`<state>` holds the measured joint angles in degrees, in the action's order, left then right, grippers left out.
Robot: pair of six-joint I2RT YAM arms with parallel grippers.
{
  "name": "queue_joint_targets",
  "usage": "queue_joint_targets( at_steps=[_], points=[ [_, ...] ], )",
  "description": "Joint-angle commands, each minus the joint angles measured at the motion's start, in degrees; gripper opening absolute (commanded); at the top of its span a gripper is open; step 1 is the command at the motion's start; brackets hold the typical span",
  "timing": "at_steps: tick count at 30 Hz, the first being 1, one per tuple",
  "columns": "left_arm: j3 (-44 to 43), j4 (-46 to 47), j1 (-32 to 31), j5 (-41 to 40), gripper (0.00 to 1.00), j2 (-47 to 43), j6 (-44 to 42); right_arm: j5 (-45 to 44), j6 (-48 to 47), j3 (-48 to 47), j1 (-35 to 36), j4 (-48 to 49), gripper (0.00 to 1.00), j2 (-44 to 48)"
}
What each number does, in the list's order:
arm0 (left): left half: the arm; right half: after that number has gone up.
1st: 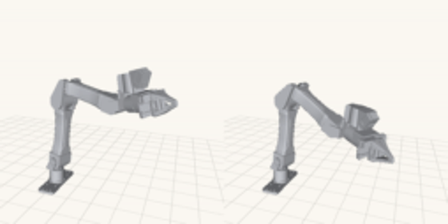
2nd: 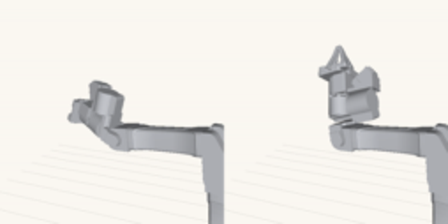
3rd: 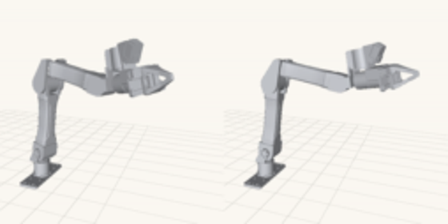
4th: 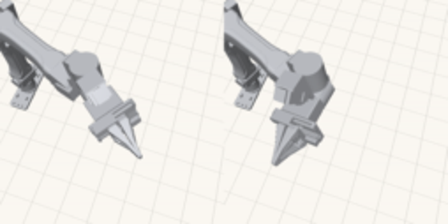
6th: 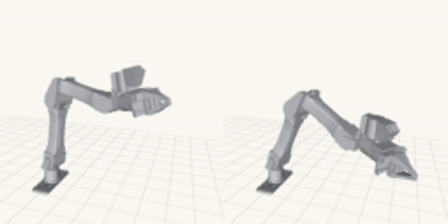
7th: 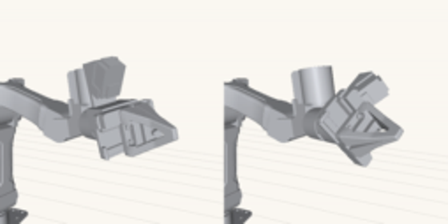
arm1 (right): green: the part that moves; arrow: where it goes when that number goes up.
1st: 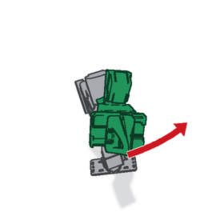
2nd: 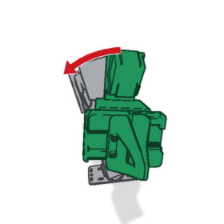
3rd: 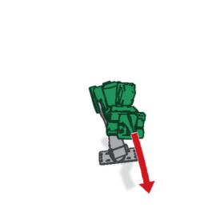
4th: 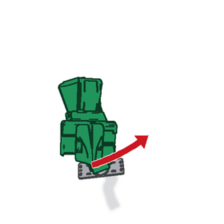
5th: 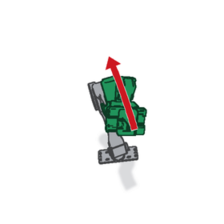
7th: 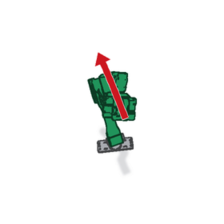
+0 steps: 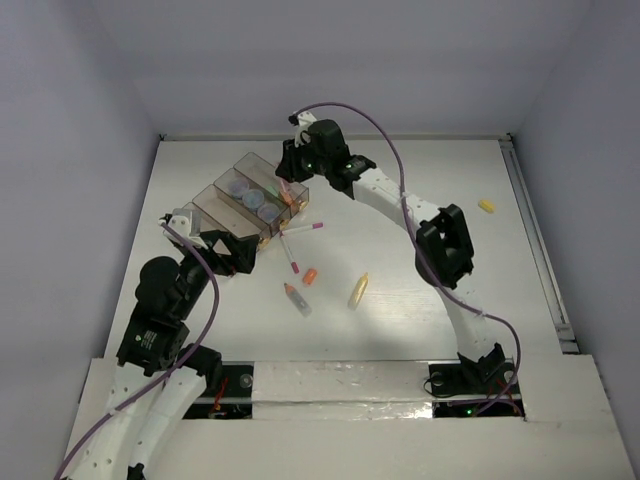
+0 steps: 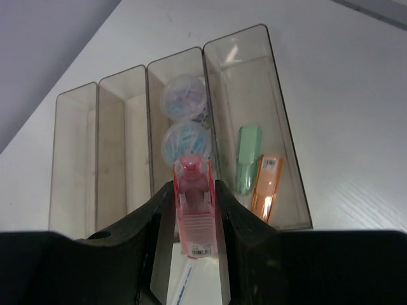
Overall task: Sort the stationery into containers
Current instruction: Place the stationery in the storage box.
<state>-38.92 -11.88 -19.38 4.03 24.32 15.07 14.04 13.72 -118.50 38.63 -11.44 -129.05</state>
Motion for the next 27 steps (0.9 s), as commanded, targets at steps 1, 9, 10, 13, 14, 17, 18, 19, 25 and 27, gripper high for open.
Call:
queue_joint_targets(
  at_steps=[1, 9, 10, 13, 14, 17, 18, 19, 25, 27],
  points=[
    [0.07, 2.04, 0.30, 0.54, 0.99, 0.56, -0.13, -1.12, -1.85, -6.04, 0.30, 4.93, 0.18, -3.47],
    [-0.11, 2.03, 0.83, 0.54, 0.99, 0.82, -0.30, -2.97, -3.69, -11.67, 0.30, 4.06, 0.23, -10.69],
    [-0.11, 1.95, 0.83, 0.54, 0.99, 0.91, -0.30, -2.97, -3.78, -11.32, 0.30, 4.41, 0.23, -10.78],
    [-0.19, 1.86, 0.83, 0.54, 0.99, 1.00, -0.30, -3.85, -4.14, -10.70, 0.30, 5.03, 0.25, -11.48],
    [-0.20, 1.86, 0.83, 0.54, 0.99, 0.91, -0.22, -4.02, -4.22, -10.79, 0.30, 4.77, 0.25, -11.74],
    [-0.11, 1.95, 0.83, 0.54, 0.99, 0.91, -0.30, -3.76, -4.31, -10.70, 0.30, 4.85, 0.28, -12.27],
    [-0.19, 1.95, 0.83, 0.54, 0.99, 1.00, -0.30, -3.76, -4.22, -10.70, 0.30, 4.85, 0.30, -12.53],
    [-0.11, 2.03, 0.83, 0.54, 0.99, 1.00, -0.30, -3.67, -4.22, -10.88, 0.30, 4.68, 0.32, -12.71],
    [-0.11, 1.95, 0.83, 0.62, 0.99, 0.91, -0.30, -3.76, -4.40, -10.70, 0.30, 4.50, 0.47, -12.36],
    [-0.11, 1.95, 0.83, 0.63, 0.99, 1.00, -0.30, -4.11, -4.49, -10.61, 0.30, 4.41, 0.54, -12.01]
  ],
)
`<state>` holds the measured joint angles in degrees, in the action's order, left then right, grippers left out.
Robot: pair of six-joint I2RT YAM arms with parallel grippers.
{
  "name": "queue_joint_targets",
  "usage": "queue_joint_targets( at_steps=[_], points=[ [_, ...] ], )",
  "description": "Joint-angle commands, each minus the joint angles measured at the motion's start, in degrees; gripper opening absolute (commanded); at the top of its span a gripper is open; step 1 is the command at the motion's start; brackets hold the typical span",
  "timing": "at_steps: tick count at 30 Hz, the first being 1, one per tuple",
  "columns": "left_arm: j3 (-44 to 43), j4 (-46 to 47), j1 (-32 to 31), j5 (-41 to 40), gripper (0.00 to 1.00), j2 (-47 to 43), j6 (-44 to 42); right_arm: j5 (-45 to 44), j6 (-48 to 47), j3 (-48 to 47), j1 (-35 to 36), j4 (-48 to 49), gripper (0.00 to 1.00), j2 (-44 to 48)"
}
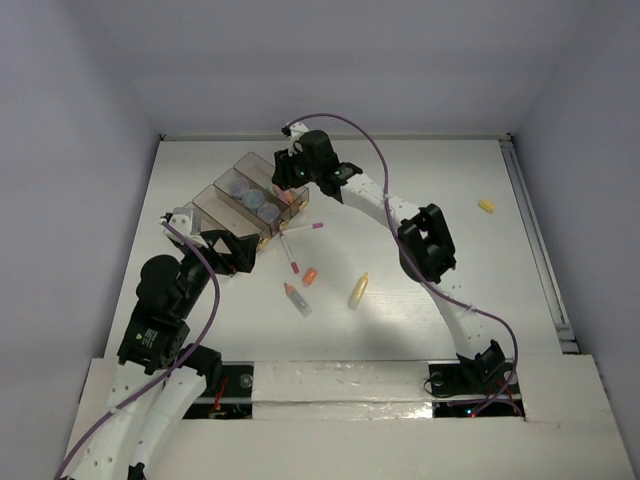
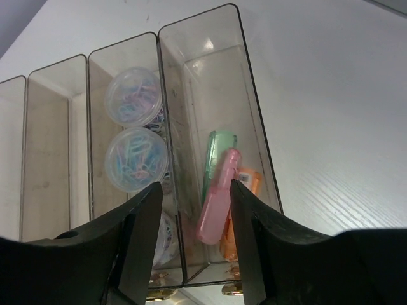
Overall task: Sort the stationery into containers
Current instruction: Place the stationery in the storage box, then pick up the pen from the center of the board.
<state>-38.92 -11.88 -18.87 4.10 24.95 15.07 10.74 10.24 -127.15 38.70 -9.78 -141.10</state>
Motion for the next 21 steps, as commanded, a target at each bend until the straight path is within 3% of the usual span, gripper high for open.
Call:
queue_joint_targets(
  at_steps=[1, 6, 11, 13, 21],
  points=[
    [-0.11, 1.95, 0.33, 0.65, 0.99, 0.28, -0.30, -0.99, -1.01, -1.87, 0.24, 2.75, 0.56, 0.21],
    [-0.11, 1.95, 0.86, 0.65, 0.99, 0.45, -0.30, -0.55, -0.57, 0.24, 0.24, 3.71, 0.62, 3.11],
    [-0.11, 1.95, 0.86, 0.65, 0.99, 0.54, -0.22, -0.20, 0.04, 13.75, 1.37, 9.15, 0.65, 13.55],
    [-0.02, 2.04, 0.86, 0.74, 0.99, 0.45, -0.22, 0.50, 0.57, 18.50, 1.90, 11.08, 0.74, 16.72],
    [-0.02, 2.12, 1.38, 0.91, 0.99, 0.28, -0.22, -1.25, 0.48, 42.65, 6.91, 16.28, 0.84, 30.25]
  ],
)
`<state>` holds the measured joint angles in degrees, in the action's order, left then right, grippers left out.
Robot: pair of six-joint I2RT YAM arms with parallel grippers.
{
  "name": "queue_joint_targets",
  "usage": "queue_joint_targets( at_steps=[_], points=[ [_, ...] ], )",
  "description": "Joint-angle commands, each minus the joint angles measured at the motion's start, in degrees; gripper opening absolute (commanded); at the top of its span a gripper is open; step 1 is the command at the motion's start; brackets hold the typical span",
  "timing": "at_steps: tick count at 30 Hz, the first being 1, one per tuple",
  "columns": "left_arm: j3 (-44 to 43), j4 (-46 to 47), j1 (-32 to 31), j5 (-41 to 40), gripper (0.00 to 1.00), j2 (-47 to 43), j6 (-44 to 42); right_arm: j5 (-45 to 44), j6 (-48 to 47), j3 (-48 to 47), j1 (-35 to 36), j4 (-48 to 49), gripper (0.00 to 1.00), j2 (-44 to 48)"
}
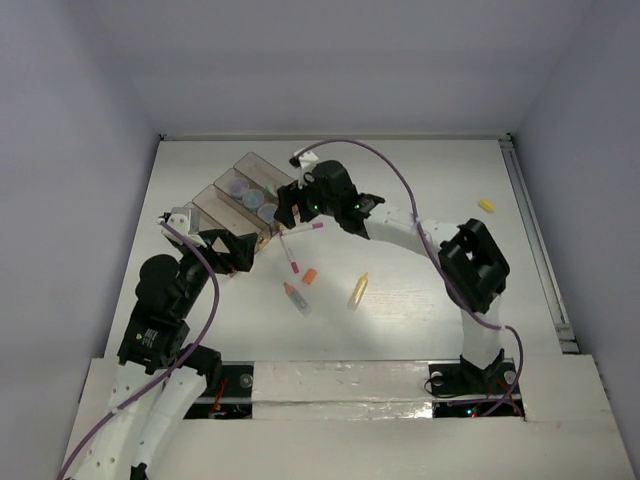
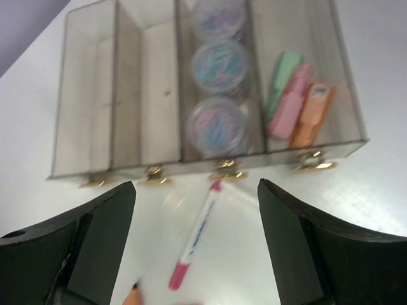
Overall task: Sort the stationery into containers
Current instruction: Pick up the pen from the center of the board.
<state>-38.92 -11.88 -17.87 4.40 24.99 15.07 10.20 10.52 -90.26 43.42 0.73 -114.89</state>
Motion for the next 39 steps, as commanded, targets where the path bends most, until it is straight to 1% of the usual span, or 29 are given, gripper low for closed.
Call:
queue_joint_targets(
  at_steps=[1, 2, 3, 5, 6, 11, 12, 18, 21, 23, 28, 31, 33, 34, 39],
  points=[
    [0.07, 2.12, 0.38, 0.69, 0.99, 0.32, -0.22, -0.88, 1.07, 7.71, 3.41, 6.64, 0.84, 5.02],
    [-0.02, 2.12, 0.38, 0.69, 0.99, 0.23, -0.22, -0.97, 1.60, 9.47, 4.04, 7.35, 0.83, 5.64],
    [0.07, 2.21, 0.99, 0.69, 0.99, 0.14, -0.22, -1.58, 2.04, 11.75, 4.65, 7.96, 0.79, 6.34],
    [-0.02, 2.21, 0.99, 0.87, 0.99, 0.06, -0.22, -2.37, 2.57, 12.74, 6.67, 7.19, 0.75, 6.09],
    [0.07, 2.21, 0.99, 0.87, 0.99, 0.06, -0.22, -4.55, 2.57, 12.74, 7.29, 6.57, 0.72, 5.65],
    [0.16, 2.21, 1.52, 0.78, 0.99, -0.29, -0.22, -9.84, 2.48, 10.02, 9.31, 2.79, 0.71, 1.44],
    [0.16, 2.21, 1.52, 0.78, 0.99, -0.30, -0.22, -12.45, 2.57, 9.49, 9.32, 1.39, 0.71, 0.82],
    [0.07, 2.21, 1.52, 0.69, 0.99, -0.47, -0.13, -19.85, 2.05, 6.32, 10.54, -2.31, 0.69, -3.49],
    [0.07, 2.21, 1.52, 0.78, 0.99, -0.47, -0.13, -20.30, 1.96, 6.41, 10.55, -1.97, 0.68, -4.81],
    [0.16, 2.30, 1.52, 0.96, 0.99, -0.47, -0.13, -20.30, 1.96, 6.06, 11.07, -2.05, 0.65, -5.60],
    [0.07, 2.30, 1.52, 1.04, 0.99, -0.47, -0.13, -21.88, 1.08, 4.66, 11.60, -3.46, 0.53, -8.15],
    [-0.02, 2.21, 1.52, 1.05, 0.99, -0.56, -0.13, -23.46, 0.03, 4.22, 12.12, -4.60, 0.40, -9.03],
    [0.07, 2.21, 1.52, 1.05, 0.99, -0.56, -0.13, -24.43, -0.76, 4.04, 12.74, -5.56, 0.37, -9.65],
    [0.07, 2.12, 1.52, 1.05, 0.99, -0.56, -0.13, -24.70, -1.20, 3.95, 12.74, -5.91, 0.30, -9.74],
    [0.07, 2.04, 1.52, 0.69, 0.99, -0.47, 0.05, -23.38, -1.30, 4.04, 12.74, -6.27, 0.14, -9.39]
  ],
)
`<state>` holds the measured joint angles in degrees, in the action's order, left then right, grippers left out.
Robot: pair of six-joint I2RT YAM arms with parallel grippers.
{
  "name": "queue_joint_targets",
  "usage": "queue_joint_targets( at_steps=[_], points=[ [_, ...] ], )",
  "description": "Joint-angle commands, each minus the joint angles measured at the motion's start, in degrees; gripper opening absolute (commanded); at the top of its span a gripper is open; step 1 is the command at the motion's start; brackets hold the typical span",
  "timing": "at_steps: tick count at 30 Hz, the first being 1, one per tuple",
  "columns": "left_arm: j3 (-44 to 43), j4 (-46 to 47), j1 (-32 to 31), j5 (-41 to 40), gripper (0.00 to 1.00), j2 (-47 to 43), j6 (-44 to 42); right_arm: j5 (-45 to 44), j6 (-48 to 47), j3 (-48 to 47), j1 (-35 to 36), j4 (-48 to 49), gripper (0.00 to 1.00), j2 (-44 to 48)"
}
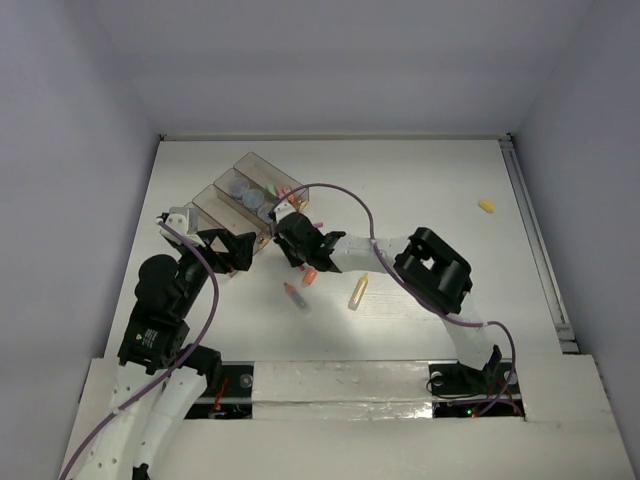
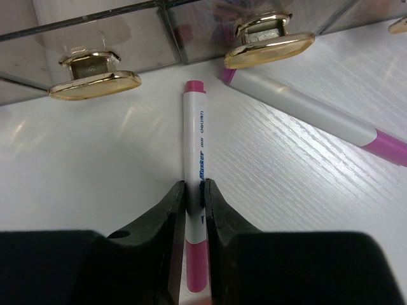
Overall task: Sort the stationery into containers
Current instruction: Pick up the pen from the center of the board.
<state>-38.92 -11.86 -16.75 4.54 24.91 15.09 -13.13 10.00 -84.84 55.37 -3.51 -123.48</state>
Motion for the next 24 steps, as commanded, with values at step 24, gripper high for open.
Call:
queue_joint_targets(
  at_steps=[24],
  points=[
    [-0.20, 1.58, 0.41, -0.76, 0.99, -0.47, 0.11, 8.38, 1.51, 7.58, 0.79, 0.18, 0.03, 13.35]
  ],
)
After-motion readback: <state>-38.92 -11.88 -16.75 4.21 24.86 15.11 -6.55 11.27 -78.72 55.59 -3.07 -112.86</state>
